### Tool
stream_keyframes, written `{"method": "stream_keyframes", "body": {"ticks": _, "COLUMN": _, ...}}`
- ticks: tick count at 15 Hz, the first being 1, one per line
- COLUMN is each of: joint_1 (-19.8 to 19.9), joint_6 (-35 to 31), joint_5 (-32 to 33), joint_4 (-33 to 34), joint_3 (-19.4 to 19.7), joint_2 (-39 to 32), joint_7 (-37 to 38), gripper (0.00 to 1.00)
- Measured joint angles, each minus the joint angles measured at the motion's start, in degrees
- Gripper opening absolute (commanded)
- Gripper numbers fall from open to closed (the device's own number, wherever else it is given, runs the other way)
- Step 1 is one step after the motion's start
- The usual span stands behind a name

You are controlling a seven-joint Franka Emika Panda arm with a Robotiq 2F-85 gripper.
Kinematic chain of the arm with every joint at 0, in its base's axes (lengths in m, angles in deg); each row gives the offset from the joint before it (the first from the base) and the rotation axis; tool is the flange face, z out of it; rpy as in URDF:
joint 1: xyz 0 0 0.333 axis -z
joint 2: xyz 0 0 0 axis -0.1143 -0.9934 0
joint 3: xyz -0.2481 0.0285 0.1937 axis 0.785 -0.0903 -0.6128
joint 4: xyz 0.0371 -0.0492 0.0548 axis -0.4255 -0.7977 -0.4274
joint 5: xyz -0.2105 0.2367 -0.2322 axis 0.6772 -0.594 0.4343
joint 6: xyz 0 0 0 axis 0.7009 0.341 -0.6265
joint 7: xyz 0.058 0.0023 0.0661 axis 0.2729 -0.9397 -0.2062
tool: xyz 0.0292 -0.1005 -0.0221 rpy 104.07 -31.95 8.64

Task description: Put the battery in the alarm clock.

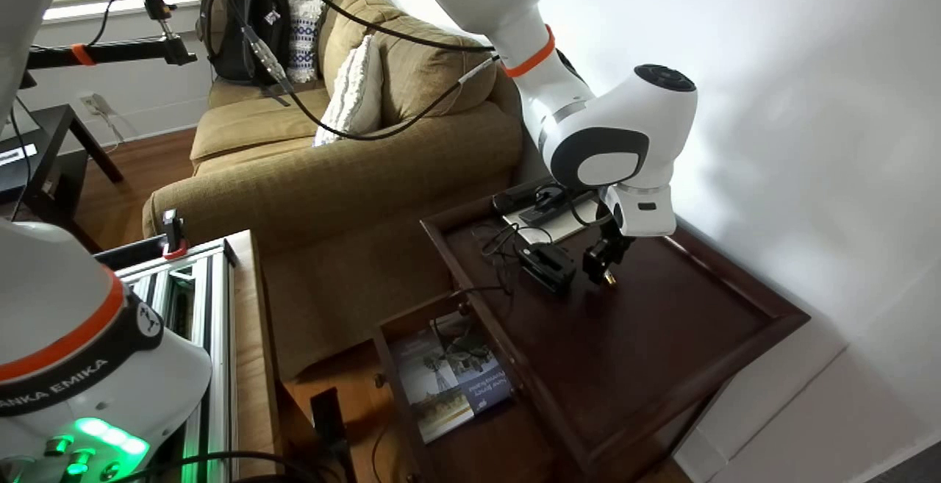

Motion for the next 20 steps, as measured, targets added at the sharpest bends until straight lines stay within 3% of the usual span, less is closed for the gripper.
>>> {"method": "stream_keyframes", "body": {"ticks": 1, "joint_1": -0.02, "joint_6": 0.0, "joint_5": -0.25, "joint_4": 0.18, "joint_3": -0.06, "joint_2": -0.13, "joint_7": 0.0, "gripper": 0.65}}
{"method": "stream_keyframes", "body": {"ticks": 2, "joint_1": -0.04, "joint_6": 0.0, "joint_5": -0.53, "joint_4": 0.39, "joint_3": -0.14, "joint_2": -0.25, "joint_7": 0.0, "gripper": 0.56}}
{"method": "stream_keyframes", "body": {"ticks": 4, "joint_1": -0.15, "joint_6": 0.0, "joint_5": -0.97, "joint_4": 0.77, "joint_3": -0.24, "joint_2": -0.48, "joint_7": 0.0, "gripper": 0.49}}
{"method": "stream_keyframes", "body": {"ticks": 10, "joint_1": -0.57, "joint_6": 0.0, "joint_5": -1.26, "joint_4": 1.3, "joint_3": -0.3, "joint_2": -1.21, "joint_7": 0.0, "gripper": 0.03}}
{"method": "stream_keyframes", "body": {"ticks": 20, "joint_1": -0.77, "joint_6": 0.0, "joint_5": -1.26, "joint_4": 1.19, "joint_3": 0.06, "joint_2": 0.05, "joint_7": 0.02, "gripper": 0.04}}
